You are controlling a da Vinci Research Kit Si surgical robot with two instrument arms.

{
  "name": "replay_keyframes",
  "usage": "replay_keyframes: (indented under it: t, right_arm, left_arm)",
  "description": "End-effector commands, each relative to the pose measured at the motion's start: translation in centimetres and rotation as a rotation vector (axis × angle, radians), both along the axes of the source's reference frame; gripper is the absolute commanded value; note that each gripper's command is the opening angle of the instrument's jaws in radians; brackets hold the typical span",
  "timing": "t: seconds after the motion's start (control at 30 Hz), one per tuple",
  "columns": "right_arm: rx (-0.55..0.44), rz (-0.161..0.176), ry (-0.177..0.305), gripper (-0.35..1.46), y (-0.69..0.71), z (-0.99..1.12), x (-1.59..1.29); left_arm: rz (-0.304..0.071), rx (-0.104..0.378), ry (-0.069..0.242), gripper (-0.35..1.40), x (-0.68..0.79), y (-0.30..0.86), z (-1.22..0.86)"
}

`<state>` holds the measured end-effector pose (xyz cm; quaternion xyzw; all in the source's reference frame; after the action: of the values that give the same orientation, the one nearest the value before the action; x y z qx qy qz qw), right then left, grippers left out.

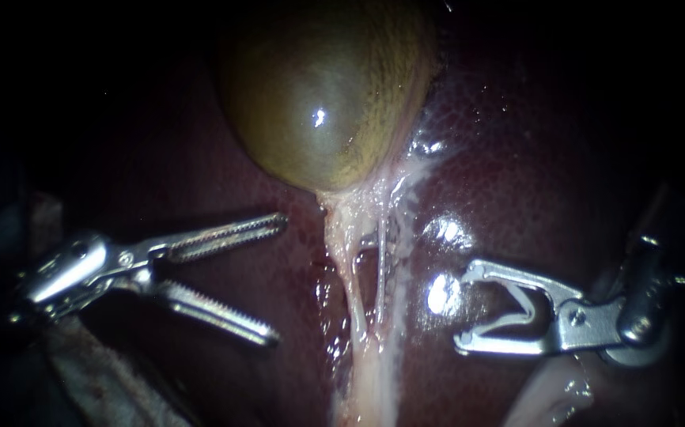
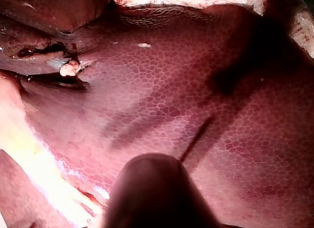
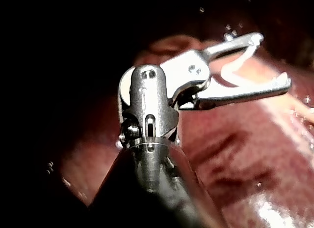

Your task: Grabbing gallbladder

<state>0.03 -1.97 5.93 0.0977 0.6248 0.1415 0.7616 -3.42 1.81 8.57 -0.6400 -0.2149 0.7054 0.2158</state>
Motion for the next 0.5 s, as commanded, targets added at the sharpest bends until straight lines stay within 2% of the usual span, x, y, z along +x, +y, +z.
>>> replay_keyframes:
  t: [0.03,0.1,0.27,0.43,0.5]
  right_arm:
    - [0.000,0.000,0.000,0.60,0.00,0.00,0.00]
    - [0.000,-0.001,0.000,0.60,0.00,0.00,0.00]
    - [0.000,-0.001,0.000,0.60,-0.01,0.00,0.00]
    - [0.000,-0.001,0.000,0.60,-0.01,0.00,0.00]
    - [0.000,-0.001,0.000,0.60,-0.01,0.00,0.00]
  left_arm:
    - [-0.002,-0.006,0.002,1.23,0.00,0.00,0.00]
    - [-0.011,0.010,0.007,1.23,0.00,-0.01,0.01]
    - [-0.057,0.085,0.031,1.21,0.00,-0.01,0.07]
    - [-0.125,0.161,0.063,1.21,0.00,0.09,0.17]
    - [-0.160,0.211,0.076,1.21,-0.01,0.14,0.23]
